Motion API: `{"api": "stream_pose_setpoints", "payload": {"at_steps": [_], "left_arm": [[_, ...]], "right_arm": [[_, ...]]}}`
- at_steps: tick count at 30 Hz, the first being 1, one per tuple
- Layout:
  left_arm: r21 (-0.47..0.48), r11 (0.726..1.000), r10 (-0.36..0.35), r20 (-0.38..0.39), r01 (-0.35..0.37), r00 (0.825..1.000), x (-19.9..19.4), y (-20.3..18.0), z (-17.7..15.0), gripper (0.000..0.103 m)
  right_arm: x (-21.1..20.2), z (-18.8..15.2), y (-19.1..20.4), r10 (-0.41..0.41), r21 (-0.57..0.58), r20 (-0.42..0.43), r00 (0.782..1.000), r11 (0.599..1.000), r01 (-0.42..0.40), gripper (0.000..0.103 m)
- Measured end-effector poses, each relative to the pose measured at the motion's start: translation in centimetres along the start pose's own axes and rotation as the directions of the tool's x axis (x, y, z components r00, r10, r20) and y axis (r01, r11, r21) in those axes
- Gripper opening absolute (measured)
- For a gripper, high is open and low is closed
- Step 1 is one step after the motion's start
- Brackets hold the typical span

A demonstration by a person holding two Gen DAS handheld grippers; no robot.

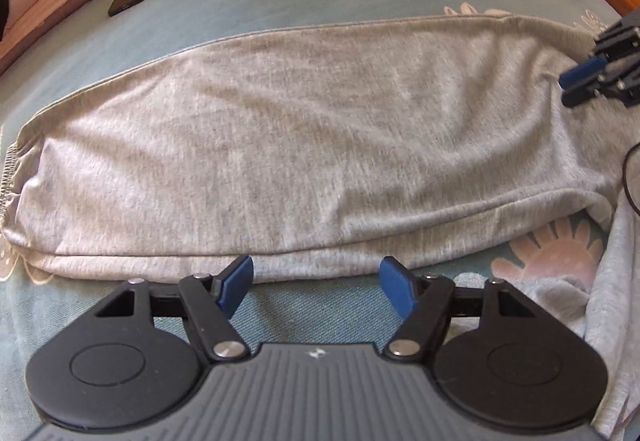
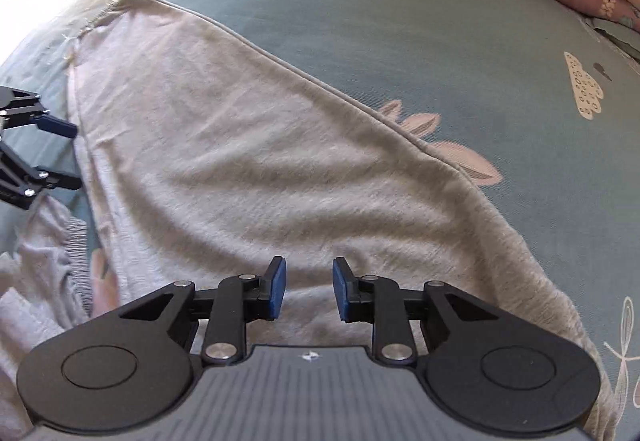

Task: Fold clothes
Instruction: 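Grasp the drawstring waistband of the grey sweatpants with the right gripper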

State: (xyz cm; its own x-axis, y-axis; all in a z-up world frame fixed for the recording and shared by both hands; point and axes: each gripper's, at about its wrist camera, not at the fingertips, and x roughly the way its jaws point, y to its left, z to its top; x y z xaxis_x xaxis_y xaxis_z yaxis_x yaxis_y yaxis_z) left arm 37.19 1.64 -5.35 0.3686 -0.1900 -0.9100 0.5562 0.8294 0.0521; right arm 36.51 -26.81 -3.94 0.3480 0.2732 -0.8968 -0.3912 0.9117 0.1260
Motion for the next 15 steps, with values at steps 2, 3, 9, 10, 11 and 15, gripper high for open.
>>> {"api": "stream_pose_setpoints", "payload": {"at_steps": [2, 3, 9, 10, 11, 15], "left_arm": [[-0.006, 0.998, -0.065, 0.049, 0.066, 0.997, -1.3, -0.8, 0.9, 0.069], [-0.006, 0.995, -0.100, 0.073, 0.101, 0.992, -2.0, -1.3, 1.3, 0.069], [0.077, 0.966, -0.252, 0.087, 0.245, 0.964, -1.8, -6.2, 2.1, 0.071], [0.063, 0.965, -0.260, 0.067, 0.256, 0.963, -1.5, -6.6, 1.8, 0.071], [0.046, 0.961, -0.274, 0.051, 0.271, 0.960, -1.4, -6.9, 1.4, 0.071], [-0.004, 0.957, -0.291, 0.009, 0.291, 0.957, -2.0, -7.2, -0.8, 0.071]], "right_arm": [[-1.1, -0.6, 1.6, 0.114, -0.032, -0.012, 0.993, 0.993, -0.114, 0.029], [-1.4, -1.0, 2.6, 0.163, -0.048, -0.034, 0.986, 0.985, -0.164, 0.029], [0.5, -3.8, 5.7, 0.184, -0.032, -0.155, 0.971, 0.981, -0.192, 0.030], [1.4, -4.2, 5.6, 0.206, 0.011, -0.184, 0.961, 0.978, -0.208, 0.030], [1.8, -4.6, 5.8, 0.238, 0.046, -0.196, 0.951, 0.971, -0.234, 0.034], [1.1, -5.4, 6.9, 0.352, 0.088, -0.222, 0.909, 0.936, -0.341, 0.048]]}}
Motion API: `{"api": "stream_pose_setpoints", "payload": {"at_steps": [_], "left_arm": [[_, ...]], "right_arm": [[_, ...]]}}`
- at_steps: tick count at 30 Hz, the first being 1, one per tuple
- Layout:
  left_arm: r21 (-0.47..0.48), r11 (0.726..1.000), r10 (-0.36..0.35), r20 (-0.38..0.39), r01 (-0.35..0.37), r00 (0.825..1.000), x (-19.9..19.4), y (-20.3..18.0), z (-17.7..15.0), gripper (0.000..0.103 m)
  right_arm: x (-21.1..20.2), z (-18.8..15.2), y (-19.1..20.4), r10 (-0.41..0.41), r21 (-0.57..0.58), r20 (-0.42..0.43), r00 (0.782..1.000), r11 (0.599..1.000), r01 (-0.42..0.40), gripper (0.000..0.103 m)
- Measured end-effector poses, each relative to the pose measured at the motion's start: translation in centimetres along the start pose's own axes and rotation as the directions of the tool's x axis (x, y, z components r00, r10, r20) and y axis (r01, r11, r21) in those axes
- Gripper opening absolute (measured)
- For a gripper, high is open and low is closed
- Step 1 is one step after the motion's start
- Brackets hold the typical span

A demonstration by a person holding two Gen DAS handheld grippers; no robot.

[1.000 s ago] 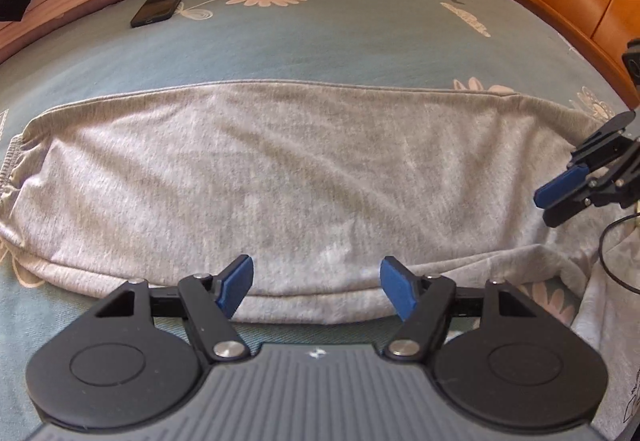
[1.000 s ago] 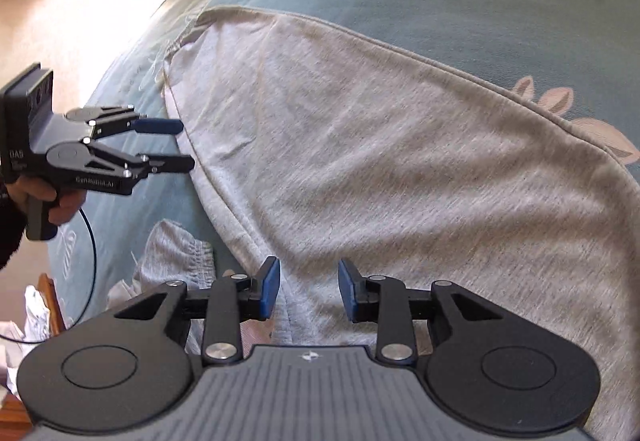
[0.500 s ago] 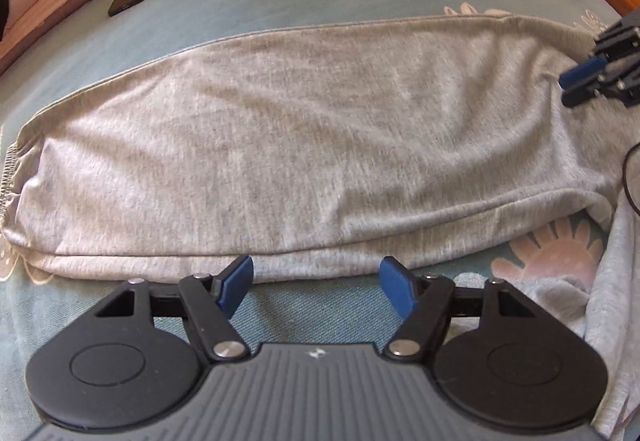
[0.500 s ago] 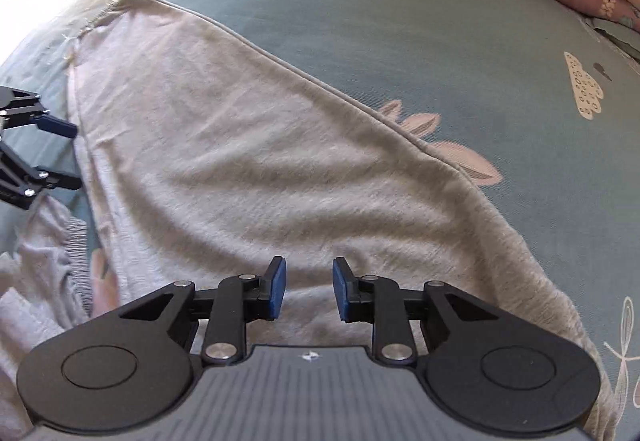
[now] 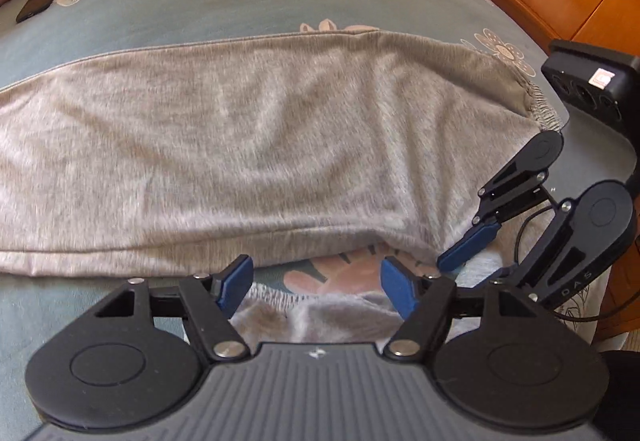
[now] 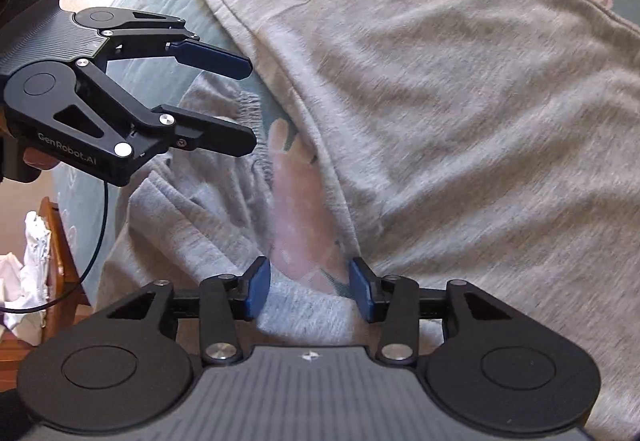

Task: Fold clothes
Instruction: 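Grasp the drawstring waistband of the grey sweatpants with the right gripper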

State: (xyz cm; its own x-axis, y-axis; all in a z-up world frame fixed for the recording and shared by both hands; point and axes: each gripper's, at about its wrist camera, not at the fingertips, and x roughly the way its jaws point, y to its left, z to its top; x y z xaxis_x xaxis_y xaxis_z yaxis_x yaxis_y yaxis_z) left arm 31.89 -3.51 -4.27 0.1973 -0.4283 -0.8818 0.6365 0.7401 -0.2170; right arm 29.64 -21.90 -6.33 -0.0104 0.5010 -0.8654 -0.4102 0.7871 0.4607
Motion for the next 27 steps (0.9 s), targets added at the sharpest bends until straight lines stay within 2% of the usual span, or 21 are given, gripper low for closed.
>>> {"api": "stream_pose_setpoints", "payload": {"at_steps": [1, 9, 13, 16, 21, 27], "left_arm": [[-0.008, 1.000, 0.012, -0.003, -0.012, 1.000, -0.4, -0.1, -0.5, 0.071], [-0.140, 0.982, 0.126, 0.010, -0.124, 0.992, -3.5, 1.0, -3.3, 0.071], [-0.238, 0.954, 0.190, 0.002, -0.184, 0.982, -4.4, 2.4, -4.7, 0.071], [-0.330, 0.920, 0.222, -0.006, -0.212, 0.975, -5.2, 3.5, -6.6, 0.071], [-0.411, 0.884, 0.234, -0.022, -0.223, 0.972, -5.4, 3.9, -9.1, 0.071], [-0.388, 0.895, 0.234, -0.014, -0.221, 0.972, -5.1, 2.7, -10.1, 0.071]], "right_arm": [[-0.1, -0.3, 0.1, 0.015, 0.015, -0.011, 1.000, 1.000, -0.015, 0.048], [-3.9, -2.3, 1.2, -0.085, 0.117, 0.119, 0.989, 0.991, 0.071, 0.048], [-4.7, -3.1, 2.3, -0.123, 0.134, 0.150, 0.981, 0.986, 0.103, 0.048], [-4.4, -3.4, 2.2, -0.131, 0.142, 0.156, 0.979, 0.984, 0.109, 0.048], [-3.9, -3.8, 4.3, -0.161, 0.114, 0.150, 0.976, 0.983, 0.145, 0.049], [-3.2, -5.9, 6.3, -0.205, 0.116, 0.119, 0.971, 0.975, 0.191, 0.050]]}}
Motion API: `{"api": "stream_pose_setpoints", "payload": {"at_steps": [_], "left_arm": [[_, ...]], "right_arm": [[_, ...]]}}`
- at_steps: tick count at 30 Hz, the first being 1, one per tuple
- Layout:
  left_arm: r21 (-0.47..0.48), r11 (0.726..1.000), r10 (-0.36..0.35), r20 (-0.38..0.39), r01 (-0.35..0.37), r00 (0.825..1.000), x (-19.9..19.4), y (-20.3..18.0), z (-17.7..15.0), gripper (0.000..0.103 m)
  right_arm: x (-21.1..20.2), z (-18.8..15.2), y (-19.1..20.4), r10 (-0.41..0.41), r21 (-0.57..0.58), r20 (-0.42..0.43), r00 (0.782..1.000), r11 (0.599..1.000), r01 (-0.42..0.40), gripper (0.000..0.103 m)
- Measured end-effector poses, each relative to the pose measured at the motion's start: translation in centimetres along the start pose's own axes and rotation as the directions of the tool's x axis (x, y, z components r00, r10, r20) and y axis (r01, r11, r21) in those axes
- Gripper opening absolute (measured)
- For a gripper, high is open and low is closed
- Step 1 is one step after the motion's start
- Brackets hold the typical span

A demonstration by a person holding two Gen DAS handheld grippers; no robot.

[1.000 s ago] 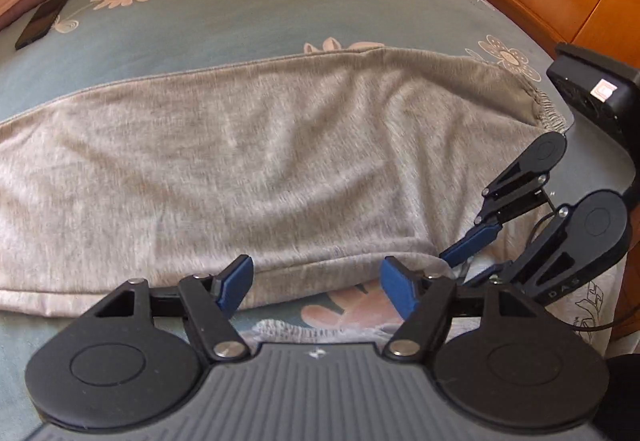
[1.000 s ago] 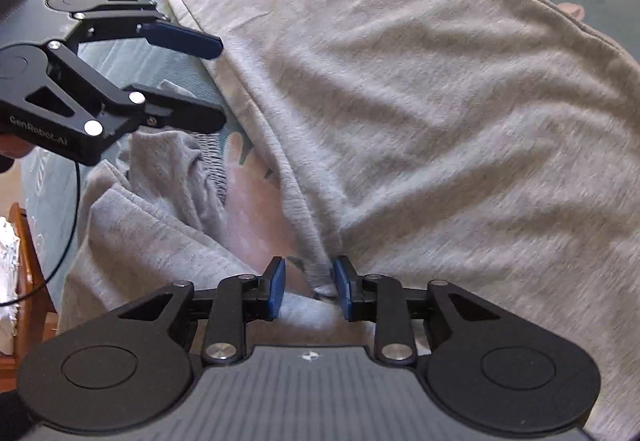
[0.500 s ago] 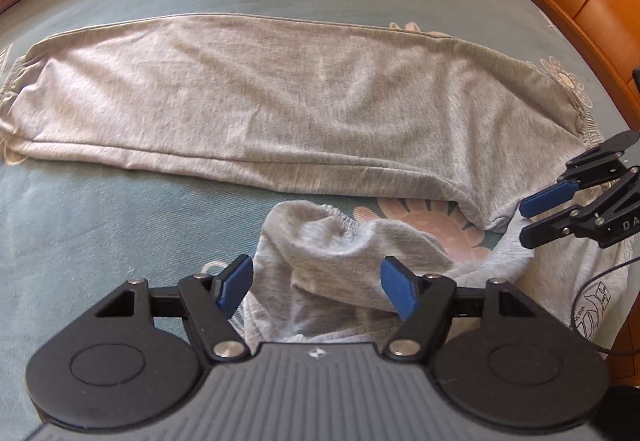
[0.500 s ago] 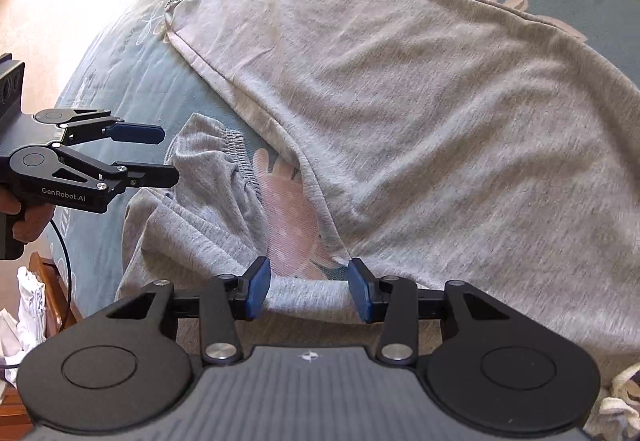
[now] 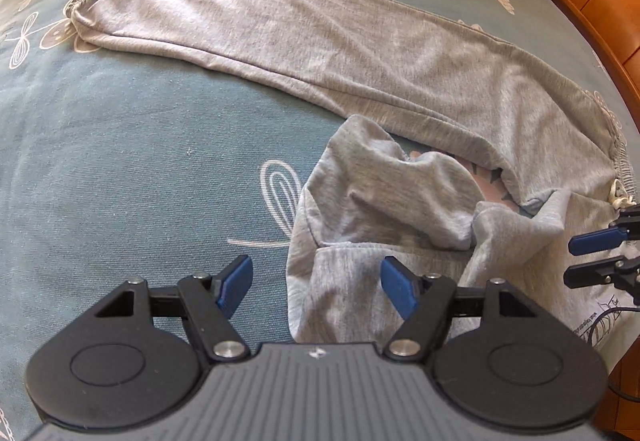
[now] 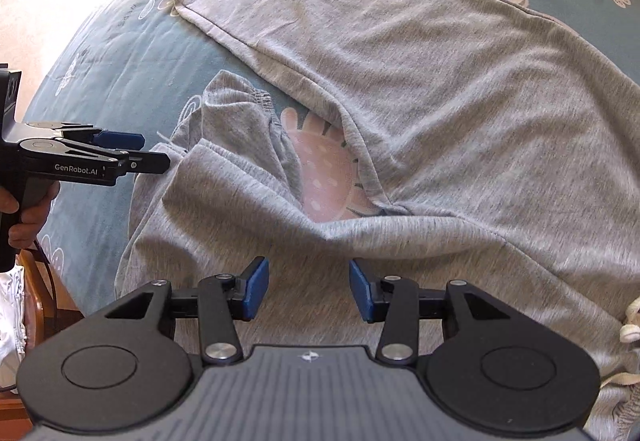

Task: Fold clothes
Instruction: 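Grasp the drawstring waistband of the grey sweatpants with the right gripper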

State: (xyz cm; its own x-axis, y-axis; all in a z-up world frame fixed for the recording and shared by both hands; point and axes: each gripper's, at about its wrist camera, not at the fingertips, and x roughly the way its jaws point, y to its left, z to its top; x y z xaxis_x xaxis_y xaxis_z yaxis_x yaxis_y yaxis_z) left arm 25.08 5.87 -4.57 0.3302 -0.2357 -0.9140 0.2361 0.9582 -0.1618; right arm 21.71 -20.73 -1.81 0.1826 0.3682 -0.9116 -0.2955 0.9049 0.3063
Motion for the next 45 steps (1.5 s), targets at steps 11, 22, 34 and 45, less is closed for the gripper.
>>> {"api": "stream_pose_setpoints", "payload": {"at_steps": [11, 22, 34, 45], "left_arm": [[-0.033, 0.998, 0.047, -0.019, -0.048, 0.999, 0.7, -1.9, -0.5, 0.071], [-0.026, 0.994, 0.107, 0.005, -0.107, 0.994, -0.4, -5.7, 1.3, 0.071], [0.031, 0.993, 0.110, -0.018, -0.110, 0.994, -0.3, -9.1, 2.5, 0.071], [0.070, 0.991, 0.111, -0.003, -0.111, 0.994, -1.1, -9.4, 1.6, 0.071]], "right_arm": [[-4.2, -9.1, -7.2, -0.133, 0.348, -0.072, 0.989, 0.925, 0.150, 0.053], [-8.4, -24.1, -18.4, -0.238, 0.891, 0.112, 0.965, 0.454, 0.008, 0.055], [-9.5, -24.8, -18.6, -0.280, 0.865, 0.180, 0.943, 0.501, -0.016, 0.008], [-9.5, -23.9, -18.0, -0.380, 0.776, 0.015, 0.925, 0.587, 0.229, 0.008]]}}
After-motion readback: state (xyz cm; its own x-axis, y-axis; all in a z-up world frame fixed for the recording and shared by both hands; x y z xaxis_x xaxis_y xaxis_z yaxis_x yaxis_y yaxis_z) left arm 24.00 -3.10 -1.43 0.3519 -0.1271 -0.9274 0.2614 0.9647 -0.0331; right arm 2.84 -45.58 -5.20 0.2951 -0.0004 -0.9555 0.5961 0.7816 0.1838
